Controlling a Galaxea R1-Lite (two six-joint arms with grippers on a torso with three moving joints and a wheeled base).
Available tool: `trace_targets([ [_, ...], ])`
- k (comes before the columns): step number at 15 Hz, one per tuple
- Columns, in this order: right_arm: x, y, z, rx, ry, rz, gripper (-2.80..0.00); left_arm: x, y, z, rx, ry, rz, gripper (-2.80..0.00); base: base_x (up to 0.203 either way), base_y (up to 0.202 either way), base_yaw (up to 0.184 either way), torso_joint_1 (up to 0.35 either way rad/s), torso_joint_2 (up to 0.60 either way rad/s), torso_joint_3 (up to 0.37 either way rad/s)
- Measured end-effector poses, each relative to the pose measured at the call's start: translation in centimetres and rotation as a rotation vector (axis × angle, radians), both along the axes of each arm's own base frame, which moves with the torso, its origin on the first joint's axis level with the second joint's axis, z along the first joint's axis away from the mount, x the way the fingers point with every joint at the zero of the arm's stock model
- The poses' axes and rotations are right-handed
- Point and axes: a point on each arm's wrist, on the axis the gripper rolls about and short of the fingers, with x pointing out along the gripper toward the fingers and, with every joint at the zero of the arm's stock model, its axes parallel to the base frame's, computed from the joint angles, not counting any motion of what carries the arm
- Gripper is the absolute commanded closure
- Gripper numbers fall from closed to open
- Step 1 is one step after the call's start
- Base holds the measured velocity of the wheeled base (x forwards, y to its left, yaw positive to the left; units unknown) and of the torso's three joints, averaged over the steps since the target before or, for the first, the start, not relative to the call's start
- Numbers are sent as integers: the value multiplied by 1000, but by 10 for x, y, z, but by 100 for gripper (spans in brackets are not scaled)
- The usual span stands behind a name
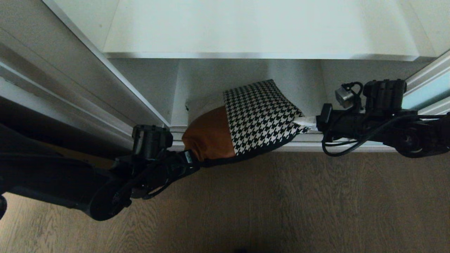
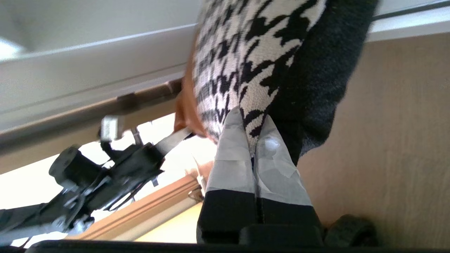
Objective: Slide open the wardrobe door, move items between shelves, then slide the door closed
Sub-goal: Place the pillow on the higher shelf
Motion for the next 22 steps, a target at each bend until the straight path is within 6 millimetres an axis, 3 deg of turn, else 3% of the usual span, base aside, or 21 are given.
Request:
trace_targets([
  [10, -74, 6, 25, 4, -35, 59, 0, -32, -6, 44, 2, -96, -11, 0, 0, 0, 0, 0, 0, 0],
  [15, -118, 5, 25, 5, -33, 93, 0, -59, -6, 69, -1, -127, -20, 0, 0, 0, 0, 0, 0, 0],
  [22, -183, -4, 41, 2, -12, 132, 0, -101, 4, 96, -2, -139, -48, 0, 0, 0, 0, 0, 0, 0],
])
